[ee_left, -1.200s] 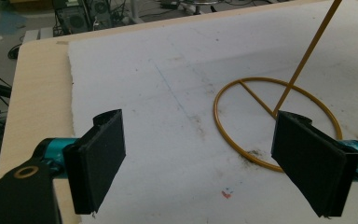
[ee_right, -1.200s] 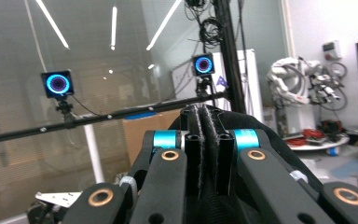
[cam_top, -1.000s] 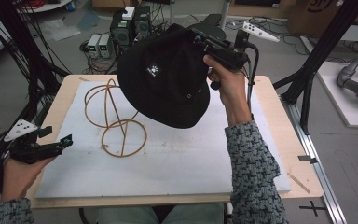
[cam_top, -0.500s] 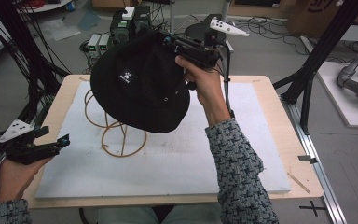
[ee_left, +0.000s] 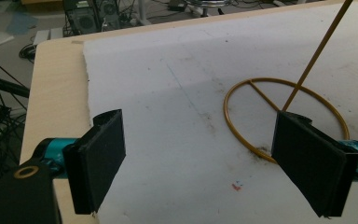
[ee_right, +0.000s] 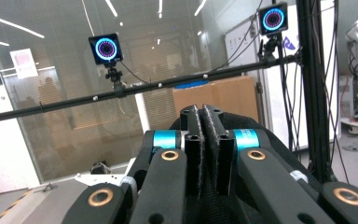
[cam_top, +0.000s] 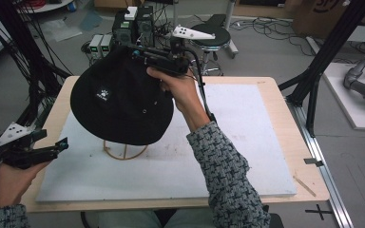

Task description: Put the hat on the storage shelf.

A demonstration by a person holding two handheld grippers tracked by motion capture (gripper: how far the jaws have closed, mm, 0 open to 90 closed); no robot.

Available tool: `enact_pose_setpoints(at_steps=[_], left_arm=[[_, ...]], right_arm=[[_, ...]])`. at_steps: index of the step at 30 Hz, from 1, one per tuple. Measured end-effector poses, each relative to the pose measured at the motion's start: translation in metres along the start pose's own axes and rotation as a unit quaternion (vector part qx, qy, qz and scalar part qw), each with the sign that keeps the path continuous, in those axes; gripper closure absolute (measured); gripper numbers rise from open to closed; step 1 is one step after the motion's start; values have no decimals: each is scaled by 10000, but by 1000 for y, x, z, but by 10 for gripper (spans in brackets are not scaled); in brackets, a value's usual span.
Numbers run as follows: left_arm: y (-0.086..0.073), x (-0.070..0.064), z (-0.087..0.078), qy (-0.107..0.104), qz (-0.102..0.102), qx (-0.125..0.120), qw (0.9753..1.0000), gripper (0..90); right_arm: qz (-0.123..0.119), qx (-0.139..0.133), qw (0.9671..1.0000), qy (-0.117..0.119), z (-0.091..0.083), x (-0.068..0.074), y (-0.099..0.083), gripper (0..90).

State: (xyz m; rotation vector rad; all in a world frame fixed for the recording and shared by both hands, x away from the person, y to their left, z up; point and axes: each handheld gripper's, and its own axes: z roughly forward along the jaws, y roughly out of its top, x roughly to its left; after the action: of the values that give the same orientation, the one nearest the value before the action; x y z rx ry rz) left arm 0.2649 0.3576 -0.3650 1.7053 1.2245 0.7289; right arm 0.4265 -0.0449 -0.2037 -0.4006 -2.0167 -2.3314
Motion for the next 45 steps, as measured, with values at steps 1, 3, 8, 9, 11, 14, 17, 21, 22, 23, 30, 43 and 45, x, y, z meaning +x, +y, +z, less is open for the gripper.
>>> enact_pose_setpoints(at_steps=[1, 3, 8, 9, 11, 14, 17, 21, 22, 23, 30, 43, 45], left_arm=[[0, 1, -1, 8, 13, 23, 10000, 178], [-1, 2, -2, 28, -2, 14, 10000, 178], [-1, 4, -4, 44, -19, 18, 10000, 177], [-1, 4, -4, 48, -17, 20, 10000, 178], [-1, 4, -4, 42, -11, 21, 10000, 178], [-1, 4, -4, 48, -12, 16, 10000, 178], [-1, 5, -4, 48, -16, 9, 10000, 178], [-1, 5, -5, 54, -33, 5, 10000, 178], [-1, 6, -5, 55, -15, 4, 10000, 178], [-1, 6, -5, 55, -15, 4, 10000, 178], [-1, 7, -7, 62, -26, 2, 10000, 178], [-2, 10, -11, 122, -49, -15, 9999, 178], [-2, 10, -11, 123, -45, -12, 9999, 178]], right_arm=[[3, 15, 10000, -13, 2, 0, -1, 877], [-5, 71, 10000, 10, 8, -1, -4, 877], [27, 191, 9998, 28, 18, 0, -11, 876], [16, 215, 9998, 28, 20, 0, -12, 876], [24, 247, 9997, 25, 22, 0, -13, 876], [47, 298, 9995, 21, 26, 0, -16, 875], [48, 362, 9993, 6, 30, 0, -20, 875], [48, 443, 9990, -2, 34, 0, -24, 874], [60, 462, 9989, 8, 34, 0, -24, 873], [60, 462, 9989, 8, 34, 0, -24, 873], [54, 695, 9976, -2, 43, 1, -31, 866], [5, 1069, 9943, 13, 53, 3, -41, 854], [35, 1088, 9941, 16, 53, 3, -42, 853]])
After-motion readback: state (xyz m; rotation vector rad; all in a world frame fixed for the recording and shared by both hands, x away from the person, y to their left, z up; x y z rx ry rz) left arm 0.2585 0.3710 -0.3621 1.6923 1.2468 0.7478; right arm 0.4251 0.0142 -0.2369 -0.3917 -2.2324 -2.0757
